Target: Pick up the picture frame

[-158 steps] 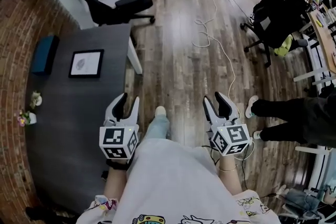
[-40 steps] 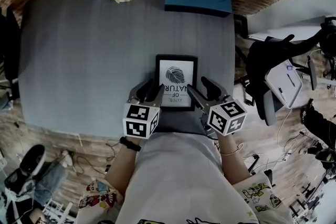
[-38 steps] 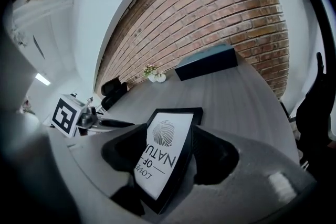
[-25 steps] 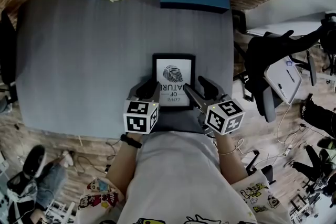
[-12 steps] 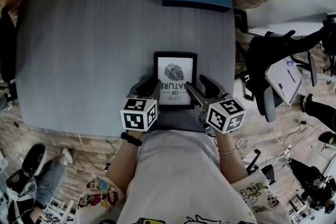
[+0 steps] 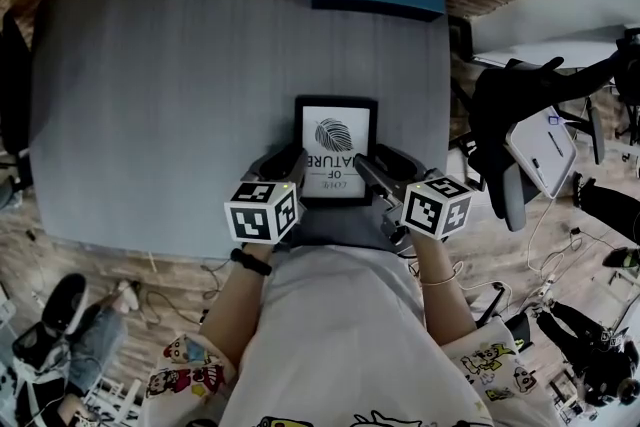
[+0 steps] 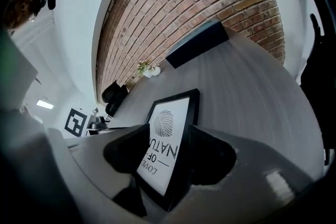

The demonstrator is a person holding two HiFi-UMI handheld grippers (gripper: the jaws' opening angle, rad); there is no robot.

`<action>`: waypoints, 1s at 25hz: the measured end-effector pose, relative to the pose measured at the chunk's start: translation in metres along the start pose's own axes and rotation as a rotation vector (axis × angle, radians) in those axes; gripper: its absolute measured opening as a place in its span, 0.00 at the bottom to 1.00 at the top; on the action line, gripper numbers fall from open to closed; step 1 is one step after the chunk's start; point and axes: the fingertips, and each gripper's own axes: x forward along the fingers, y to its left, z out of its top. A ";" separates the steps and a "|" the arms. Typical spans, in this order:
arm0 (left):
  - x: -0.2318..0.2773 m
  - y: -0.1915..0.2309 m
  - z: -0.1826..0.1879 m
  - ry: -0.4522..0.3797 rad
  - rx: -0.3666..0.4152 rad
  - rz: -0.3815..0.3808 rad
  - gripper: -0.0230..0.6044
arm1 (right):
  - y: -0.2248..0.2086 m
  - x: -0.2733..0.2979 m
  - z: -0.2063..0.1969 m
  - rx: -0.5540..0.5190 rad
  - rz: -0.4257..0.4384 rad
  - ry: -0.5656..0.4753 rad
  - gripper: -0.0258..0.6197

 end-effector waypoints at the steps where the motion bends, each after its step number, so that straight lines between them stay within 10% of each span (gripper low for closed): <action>1: 0.000 0.000 0.000 0.001 -0.006 -0.003 0.19 | -0.001 0.000 0.000 0.013 0.002 0.002 0.37; 25: 0.001 0.005 -0.006 0.046 -0.139 -0.090 0.18 | -0.001 0.012 -0.007 0.303 0.217 0.103 0.35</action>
